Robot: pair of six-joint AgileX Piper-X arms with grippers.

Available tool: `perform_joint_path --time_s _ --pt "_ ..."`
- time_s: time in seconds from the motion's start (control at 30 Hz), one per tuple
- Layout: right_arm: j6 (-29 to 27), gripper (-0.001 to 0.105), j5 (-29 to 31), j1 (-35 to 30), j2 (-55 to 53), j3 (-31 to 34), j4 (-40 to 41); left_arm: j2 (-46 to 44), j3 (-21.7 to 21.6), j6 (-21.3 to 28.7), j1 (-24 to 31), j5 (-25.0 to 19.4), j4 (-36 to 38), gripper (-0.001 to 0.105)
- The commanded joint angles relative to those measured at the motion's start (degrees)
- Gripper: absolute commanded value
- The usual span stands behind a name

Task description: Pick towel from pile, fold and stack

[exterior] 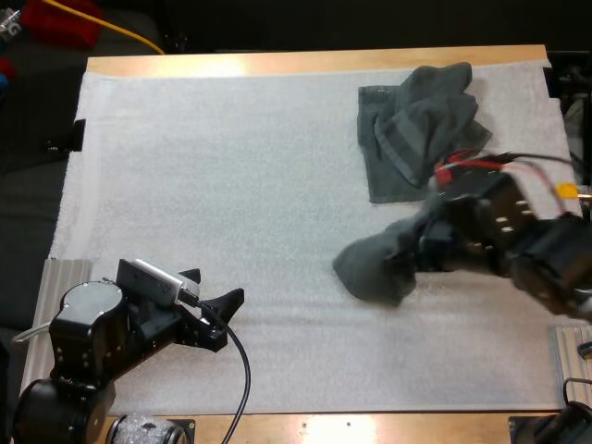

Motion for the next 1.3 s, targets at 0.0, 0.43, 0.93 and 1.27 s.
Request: perform_joint_path --time_s 0.0,0.43,0.93,1.27 --pt "0.08 0.001 0.84 0.65 0.81 0.35 -1.18 0.05 -0.55 -0.15 -0.25 -0.72 0.13 0.071" --pt "8.42 0.001 -4.27 8.43 15.90 1.67 -15.39 0.05 -0.55 -0.15 -0.25 2.32 0.12 0.071" --pt "6.52 0.079 -25.32 9.76 19.38 1.31 -37.49 0.05 -0.55 -0.15 -0.25 2.31 3.55 0.071" --pt "1.69 0.079 -8.74 9.76 15.98 1.31 -19.13 0.05 -0.55 0.01 -0.25 3.47 3.61 0.071"
